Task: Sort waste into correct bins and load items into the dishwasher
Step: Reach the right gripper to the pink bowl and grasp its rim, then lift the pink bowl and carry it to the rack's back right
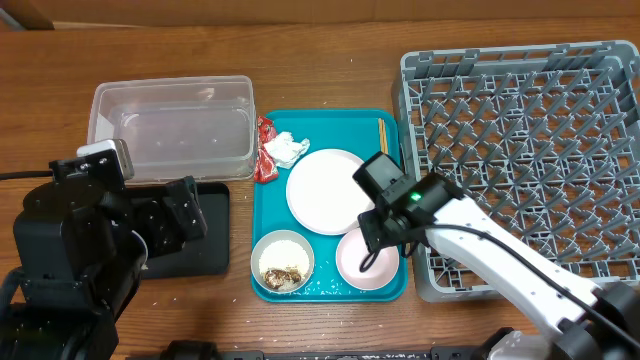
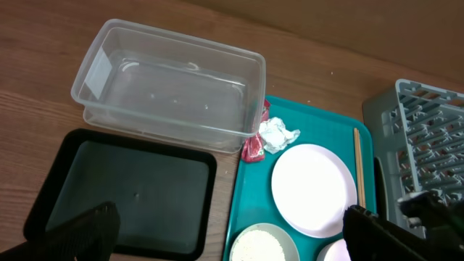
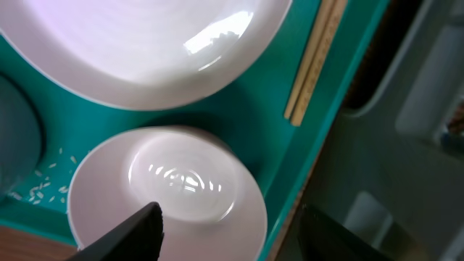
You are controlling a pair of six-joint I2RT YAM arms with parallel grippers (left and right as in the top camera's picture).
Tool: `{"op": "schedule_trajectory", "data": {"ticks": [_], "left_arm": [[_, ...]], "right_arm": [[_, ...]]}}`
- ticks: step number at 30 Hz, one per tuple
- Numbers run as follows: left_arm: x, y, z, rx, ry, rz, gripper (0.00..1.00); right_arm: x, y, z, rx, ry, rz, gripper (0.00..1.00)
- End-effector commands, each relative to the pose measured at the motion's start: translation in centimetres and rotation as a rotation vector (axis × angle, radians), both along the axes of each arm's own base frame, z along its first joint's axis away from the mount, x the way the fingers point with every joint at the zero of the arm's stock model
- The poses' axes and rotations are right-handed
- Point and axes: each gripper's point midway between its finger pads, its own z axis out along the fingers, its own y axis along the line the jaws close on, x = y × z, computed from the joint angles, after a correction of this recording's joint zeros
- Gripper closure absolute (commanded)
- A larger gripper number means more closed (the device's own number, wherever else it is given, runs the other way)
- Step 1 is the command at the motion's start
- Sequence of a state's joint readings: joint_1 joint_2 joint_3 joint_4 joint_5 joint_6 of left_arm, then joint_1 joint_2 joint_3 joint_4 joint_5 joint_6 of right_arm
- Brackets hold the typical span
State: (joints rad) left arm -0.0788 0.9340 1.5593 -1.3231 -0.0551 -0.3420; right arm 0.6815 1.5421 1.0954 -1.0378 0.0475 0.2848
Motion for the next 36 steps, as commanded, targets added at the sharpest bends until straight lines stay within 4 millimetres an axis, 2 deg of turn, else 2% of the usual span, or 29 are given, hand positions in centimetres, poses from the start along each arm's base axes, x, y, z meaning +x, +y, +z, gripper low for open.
{"op": "schedule_trajectory", "data": {"ticks": [1, 7, 12, 15, 20, 23, 26, 29, 31, 34, 36], "left_arm": [[-0.2, 0.4, 0.5, 0.001, -0.013, 0.029, 0.00], [-0.1, 0.4, 0.4, 0.000, -0.010, 0.029, 0.00], [0.1, 0.4, 0.3, 0.001, -0.004, 0.028, 0.00], [0.0, 0.4, 0.2, 0.001, 0.001, 0.029, 0.00], [0.0, 0.4, 0.1, 0.002, 0.004, 0.029, 0.00], [0.0, 0.4, 0.1, 0.002, 0.004, 0.029, 0.00], [0.0, 0.4, 0.1, 0.002, 0.004, 0.029, 0.00], [0.0, 0.4, 0.1, 0.002, 0.004, 0.029, 0.00], [0.0, 0.4, 0.1, 0.001, 0.004, 0.028, 0.00], [0.0, 0.4, 0.1, 0.002, 0.004, 0.029, 0.00], [0.0, 0.4, 0.1, 0.002, 0.004, 0.029, 0.00]], "right_arm": [[0.3, -0.2, -1.4, -0.051, 0.009, 0.085, 0.39], [0.2, -0.3, -4.1, -0.109, 0.074, 0.130, 0.40], [-0.4, 0.7, -5.6, -0.074, 0.131, 0.195, 0.56], [-0.5, 0.7, -5.8, -0.077, 0.141, 0.189, 0.81], [-0.1, 0.9, -4.9, -0.063, 0.118, 0.156, 0.88], [0.8, 1.2, -3.0, -0.049, 0.068, 0.116, 0.92], [2.1, 0.3, 0.0, -0.081, -0.020, 0.038, 0.96], [3.5, -1.6, 3.9, -0.136, -0.146, -0.086, 0.96], [4.5, -3.2, 7.5, -0.161, -0.266, -0.185, 0.96], [5.4, -5.1, 11.7, -0.167, -0.427, -0.271, 0.96], [6.0, -7.1, 14.3, -0.200, -0.557, -0.364, 0.96]]}}
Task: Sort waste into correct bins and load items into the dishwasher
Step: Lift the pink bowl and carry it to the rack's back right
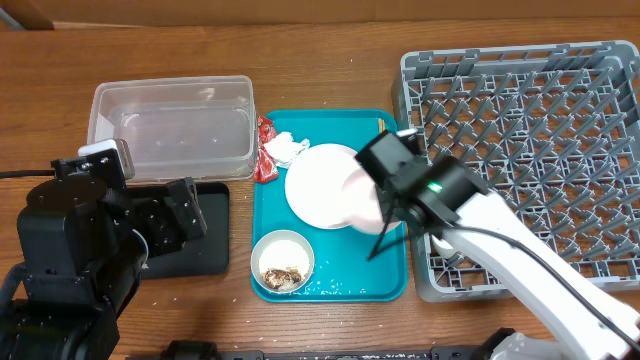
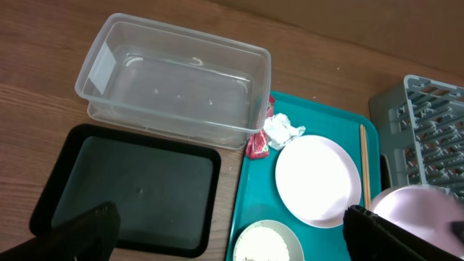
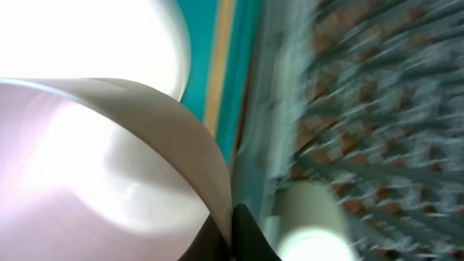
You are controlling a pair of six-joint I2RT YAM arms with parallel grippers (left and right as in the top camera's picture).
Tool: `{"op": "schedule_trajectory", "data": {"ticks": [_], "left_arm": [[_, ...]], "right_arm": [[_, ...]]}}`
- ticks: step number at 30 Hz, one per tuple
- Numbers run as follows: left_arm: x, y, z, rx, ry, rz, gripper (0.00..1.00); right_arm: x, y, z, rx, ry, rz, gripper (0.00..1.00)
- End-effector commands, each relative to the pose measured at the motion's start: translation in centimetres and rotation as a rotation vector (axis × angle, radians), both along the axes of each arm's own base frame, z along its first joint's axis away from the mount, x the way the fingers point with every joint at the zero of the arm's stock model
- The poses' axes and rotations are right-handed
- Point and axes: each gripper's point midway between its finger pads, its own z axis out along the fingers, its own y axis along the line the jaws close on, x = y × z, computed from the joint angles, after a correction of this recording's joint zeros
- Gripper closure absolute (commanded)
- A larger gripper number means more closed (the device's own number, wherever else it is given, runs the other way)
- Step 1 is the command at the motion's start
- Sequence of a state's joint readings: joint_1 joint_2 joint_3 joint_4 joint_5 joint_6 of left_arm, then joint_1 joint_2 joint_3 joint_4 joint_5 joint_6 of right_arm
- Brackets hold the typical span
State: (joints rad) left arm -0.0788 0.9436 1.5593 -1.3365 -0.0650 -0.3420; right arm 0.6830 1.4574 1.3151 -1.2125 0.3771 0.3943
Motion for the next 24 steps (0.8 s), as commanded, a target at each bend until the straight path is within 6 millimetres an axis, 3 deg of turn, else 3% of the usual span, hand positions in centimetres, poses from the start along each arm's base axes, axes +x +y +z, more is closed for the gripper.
{"op": "schedule_trajectory", "data": {"ticks": [1, 7, 15, 19, 24], "left_arm": [[0.0, 0.2, 0.6, -0.006, -0.018, 0.021, 0.00], [0.0, 0.2, 0.6, -0.006, -0.018, 0.021, 0.00], [0.0, 0.2, 0.5, -0.006, -0.016, 0.021, 0.00], [0.0, 0.2, 0.5, -0.006, -0.016, 0.021, 0.00], [0.0, 0.2, 0.5, -0.006, -0.016, 0.021, 0.00]], "right_arm": [[2.0, -4.6, 6.4, -0.079, -0.323, -0.228, 0.96], [2.9, -11.1, 10.9, -0.254, -0.572, -0.473, 0.96], [5.0, -19.8, 12.1, -0.262, -0.699, -0.860, 0.96], [5.8, -24.3, 11.4, -0.309, -0.699, -0.992, 0.96], [6.5, -28.5, 7.6, -0.432, -0.541, -1.031, 0.96]]}}
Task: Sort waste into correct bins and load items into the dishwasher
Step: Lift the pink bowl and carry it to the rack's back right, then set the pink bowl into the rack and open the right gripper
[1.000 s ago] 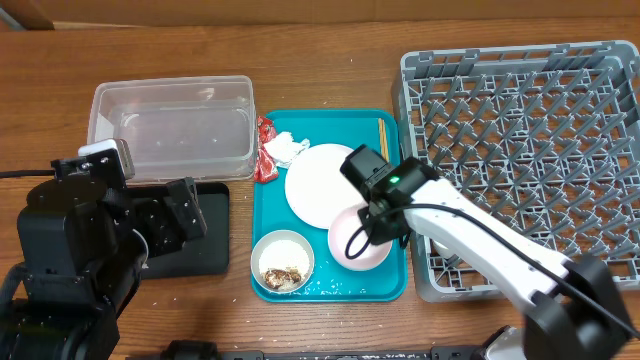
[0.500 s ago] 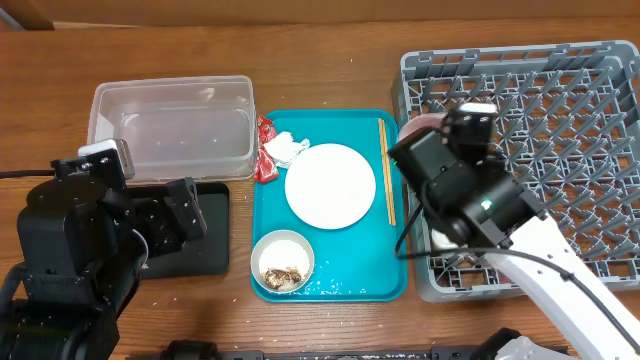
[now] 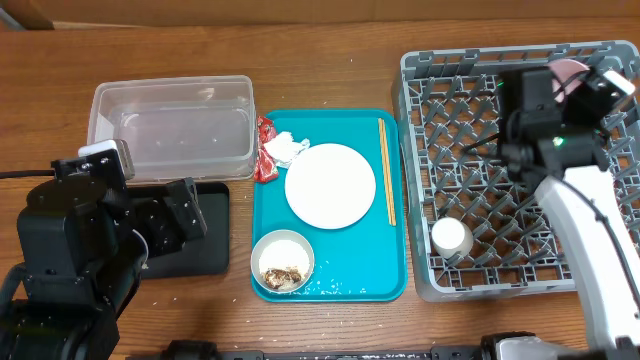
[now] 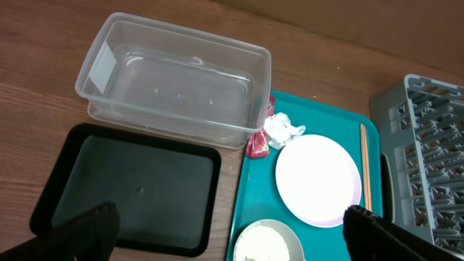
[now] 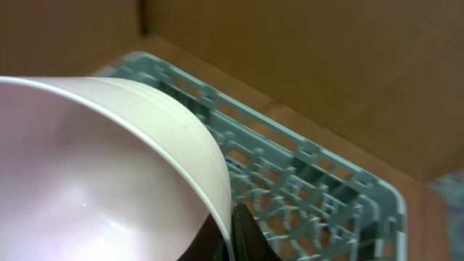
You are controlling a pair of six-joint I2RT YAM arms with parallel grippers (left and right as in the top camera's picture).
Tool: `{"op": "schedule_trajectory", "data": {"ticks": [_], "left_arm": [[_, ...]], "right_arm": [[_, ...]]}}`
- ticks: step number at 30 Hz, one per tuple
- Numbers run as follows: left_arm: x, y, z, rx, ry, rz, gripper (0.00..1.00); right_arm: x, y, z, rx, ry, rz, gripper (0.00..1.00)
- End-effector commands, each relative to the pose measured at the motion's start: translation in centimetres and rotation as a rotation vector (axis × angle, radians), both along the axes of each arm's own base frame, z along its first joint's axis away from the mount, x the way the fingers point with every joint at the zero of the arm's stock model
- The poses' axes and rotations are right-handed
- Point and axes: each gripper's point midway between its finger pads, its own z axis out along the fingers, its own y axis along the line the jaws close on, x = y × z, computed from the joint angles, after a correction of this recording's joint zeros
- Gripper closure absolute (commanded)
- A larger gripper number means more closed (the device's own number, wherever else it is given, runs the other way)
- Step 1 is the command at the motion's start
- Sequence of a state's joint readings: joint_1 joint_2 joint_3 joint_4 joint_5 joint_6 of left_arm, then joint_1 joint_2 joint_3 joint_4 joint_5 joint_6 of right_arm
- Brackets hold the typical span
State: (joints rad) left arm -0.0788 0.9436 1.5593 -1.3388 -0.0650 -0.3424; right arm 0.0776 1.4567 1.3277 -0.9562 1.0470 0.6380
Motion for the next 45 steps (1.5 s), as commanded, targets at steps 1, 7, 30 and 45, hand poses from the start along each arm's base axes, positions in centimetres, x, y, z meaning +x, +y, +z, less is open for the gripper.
{"op": "schedule_trajectory", "data": {"ticks": [1, 7, 30, 45], "left_arm": [[0.0, 0.2, 0.6, -0.006, -0.018, 0.021, 0.00], [0.1, 0.2, 0.5, -0.006, -0.017, 0.021, 0.00], [0.1, 0.2, 0.5, -0.006, -0.014, 0.021, 0.00], [0.1, 0.2, 0.5, -0.006, -0.014, 0.021, 0.00]], "right_arm": [[0.5, -2.4, -2.0, -0.019, 0.102, -0.053, 0.96], [0.3, -6.3, -5.0, -0.032, 0.174, -0.169, 0.96], [2.3, -4.8, -10.4, -0.054, 0.375, -0.098, 0.96], [2.1, -5.0, -8.0, -0.203, 0.376, -0.140, 0.96]]}}
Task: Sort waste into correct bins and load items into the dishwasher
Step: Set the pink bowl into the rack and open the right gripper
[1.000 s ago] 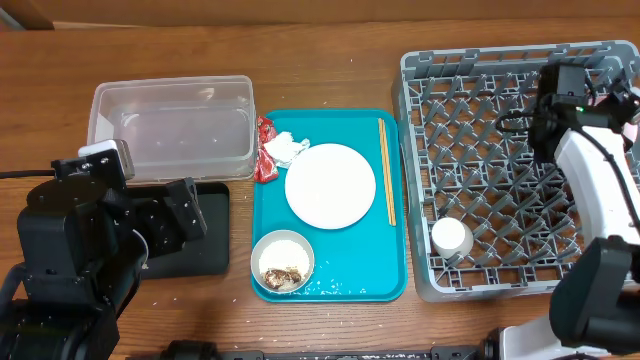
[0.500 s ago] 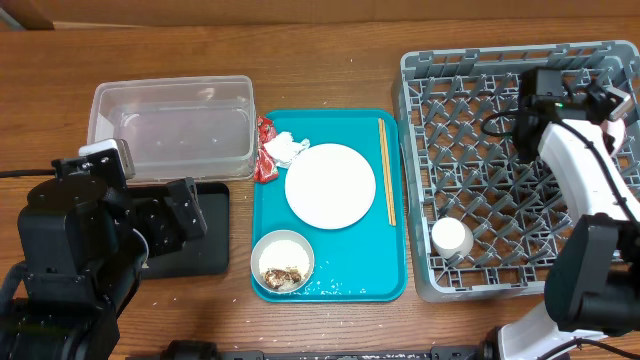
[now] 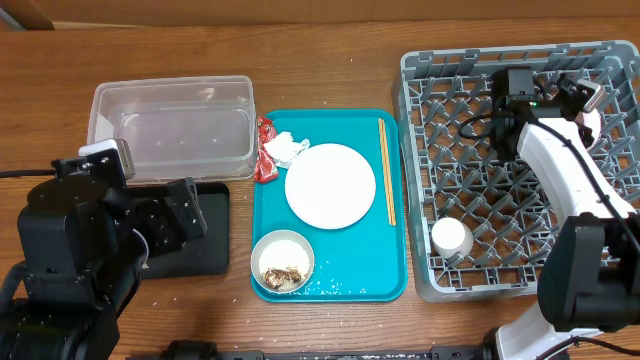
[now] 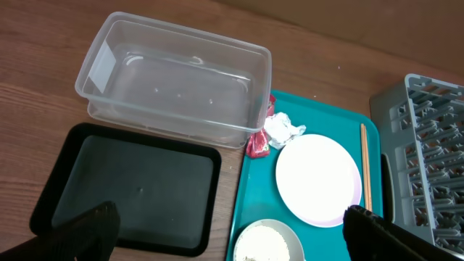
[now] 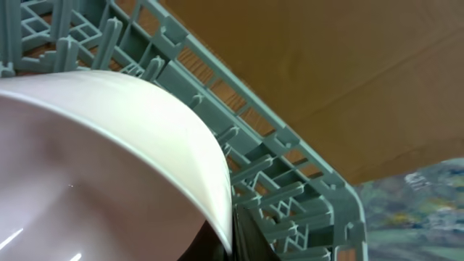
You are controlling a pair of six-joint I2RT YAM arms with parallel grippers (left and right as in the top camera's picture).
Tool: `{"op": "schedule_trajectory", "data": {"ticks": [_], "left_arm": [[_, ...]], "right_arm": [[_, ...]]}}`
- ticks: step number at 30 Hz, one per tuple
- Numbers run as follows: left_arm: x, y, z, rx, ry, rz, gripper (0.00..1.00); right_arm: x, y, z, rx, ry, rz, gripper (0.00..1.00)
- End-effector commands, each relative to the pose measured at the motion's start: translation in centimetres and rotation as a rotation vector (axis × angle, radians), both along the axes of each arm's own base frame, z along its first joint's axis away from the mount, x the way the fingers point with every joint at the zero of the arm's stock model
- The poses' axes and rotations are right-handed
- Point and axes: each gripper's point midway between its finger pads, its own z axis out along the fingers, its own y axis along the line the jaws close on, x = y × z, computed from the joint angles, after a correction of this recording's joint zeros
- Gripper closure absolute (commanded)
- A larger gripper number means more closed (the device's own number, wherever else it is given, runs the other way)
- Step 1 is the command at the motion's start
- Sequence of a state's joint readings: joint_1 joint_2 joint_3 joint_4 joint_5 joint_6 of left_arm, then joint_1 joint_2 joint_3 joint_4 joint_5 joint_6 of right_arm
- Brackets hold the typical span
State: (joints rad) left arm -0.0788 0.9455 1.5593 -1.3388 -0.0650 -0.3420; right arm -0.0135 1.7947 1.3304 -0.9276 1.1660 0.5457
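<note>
In the right wrist view a pink bowl fills the frame, tipped on edge, its rim close against the tines of the grey dish rack. My right gripper is shut on that rim, over the rack's far right part. A white plate, a bowl with food scraps, chopsticks, a red wrapper and a crumpled tissue lie on the teal tray. My left gripper hangs open above the black bin.
A clear plastic bin stands at the back left, with the black bin in front of it. A white cup sits in the dish rack near its front left. A cardboard wall rises behind the rack.
My right gripper has gone lower with the pink bowl, from above the rack's far right corner to down among the tines there. The left arm has not moved.
My right gripper was open around the pink bowl at the tray's front right. Then it was shut on the bowl, lifted over the tray. Then it held the bowl above the rack's far right, and now the bowl is low against the tines.
</note>
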Motion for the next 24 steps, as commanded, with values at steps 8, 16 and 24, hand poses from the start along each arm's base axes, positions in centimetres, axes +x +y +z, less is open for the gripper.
{"op": "schedule_trajectory", "data": {"ticks": [8, 16, 24], "left_arm": [[0.1, 0.2, 0.5, -0.006, -0.016, 0.021, 0.00], [0.1, 0.2, 0.5, -0.006, -0.016, 0.021, 0.00], [0.1, 0.2, 0.5, -0.006, -0.016, 0.021, 0.00]], "right_arm": [[-0.6, -3.4, 1.3, -0.079, 0.002, -0.076, 0.96], [0.0, -2.9, 0.1, -0.012, 0.037, -0.032, 0.96], [-0.2, -1.7, -1.1, 0.022, 0.088, 0.004, 0.96]]}}
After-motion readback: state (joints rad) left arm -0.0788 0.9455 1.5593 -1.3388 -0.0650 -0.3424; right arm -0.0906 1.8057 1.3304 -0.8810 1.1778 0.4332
